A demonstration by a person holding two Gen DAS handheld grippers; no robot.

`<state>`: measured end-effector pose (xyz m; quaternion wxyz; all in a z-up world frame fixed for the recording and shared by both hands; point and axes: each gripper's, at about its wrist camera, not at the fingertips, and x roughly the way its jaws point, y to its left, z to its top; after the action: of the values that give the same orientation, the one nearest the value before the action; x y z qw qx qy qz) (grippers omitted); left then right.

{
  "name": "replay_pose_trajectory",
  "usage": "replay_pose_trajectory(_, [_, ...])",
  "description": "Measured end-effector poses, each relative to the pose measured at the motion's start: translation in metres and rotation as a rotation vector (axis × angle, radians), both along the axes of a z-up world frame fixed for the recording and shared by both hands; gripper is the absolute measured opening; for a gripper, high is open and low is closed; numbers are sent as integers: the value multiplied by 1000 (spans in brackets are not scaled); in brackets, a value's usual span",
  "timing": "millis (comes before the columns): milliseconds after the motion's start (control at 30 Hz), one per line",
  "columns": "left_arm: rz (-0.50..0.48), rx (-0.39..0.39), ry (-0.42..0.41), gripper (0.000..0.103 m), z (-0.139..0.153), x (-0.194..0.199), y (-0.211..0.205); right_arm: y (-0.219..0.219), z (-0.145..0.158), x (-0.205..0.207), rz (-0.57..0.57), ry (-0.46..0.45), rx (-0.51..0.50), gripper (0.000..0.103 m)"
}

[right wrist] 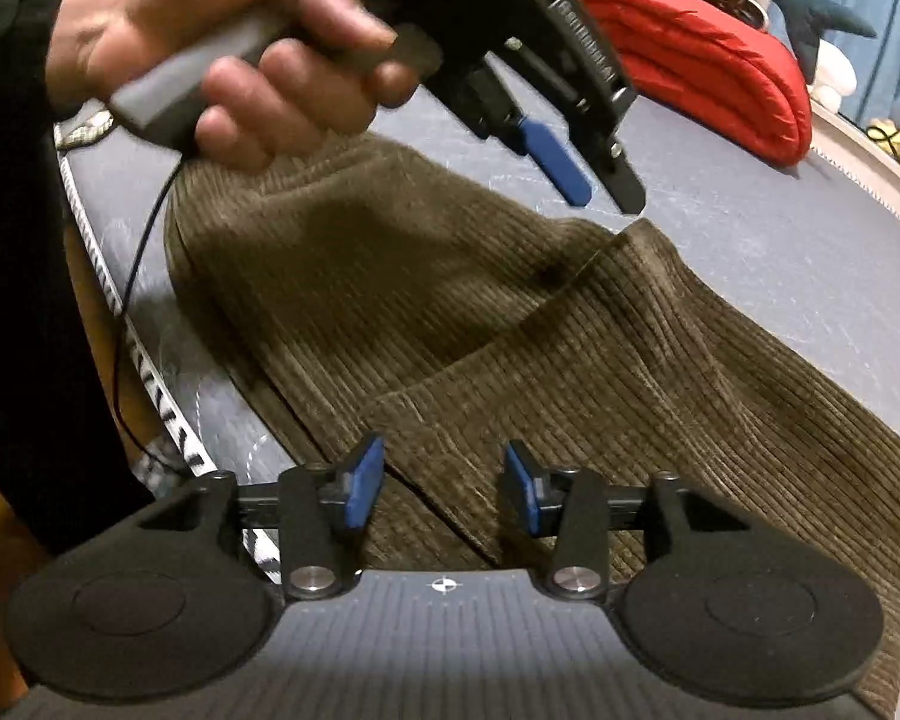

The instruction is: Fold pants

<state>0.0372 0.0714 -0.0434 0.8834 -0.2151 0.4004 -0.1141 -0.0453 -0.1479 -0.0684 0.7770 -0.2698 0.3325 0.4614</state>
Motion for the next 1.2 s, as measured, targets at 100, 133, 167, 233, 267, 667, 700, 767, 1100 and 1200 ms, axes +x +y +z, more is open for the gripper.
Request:
replay_pose_trajectory(100, [13, -2, -2, 38, 1, -3, 4, -3, 6, -5, 53, 10, 22, 9])
replay_pose_trajectory(133, [20, -4, -4, 38, 3, -4, 7, -5, 12, -7, 62, -19, 37, 7])
replay_pose_trajectory(167, [27, -7, -7, 38, 5, -4, 7, -9, 20, -9, 72, -34, 63, 7])
replay_pose_trajectory(233, [41, -18, -12, 38, 8, -5, 12, -24, 40, -6, 88, -12, 137, 7])
replay_pose_trajectory(267, [46, -25, -10, 38, 8, -5, 14, -32, 48, -5, 107, -7, 159, 7])
replay_pose_trajectory(667, [20, -190, 194, 63, -35, 19, 11, -42, 23, -25, 272, -67, 49, 56])
replay_pose_trajectory(700, [18, -197, 208, 63, -40, 22, 10, -39, 22, -26, 280, -86, 38, 56])
replay_pose_trajectory(767, [13, -193, 231, 63, -51, 27, 7, -33, 17, -29, 308, -101, 3, 56])
replay_pose_trajectory(1100, [-92, -10, 79, 14, -28, 31, -17, -22, 7, -31, 288, -225, -79, 16])
replay_pose_trajectory(1200, [-73, 7, -47, 14, 0, 22, -7, -29, 29, -30, 244, -264, 26, 15])
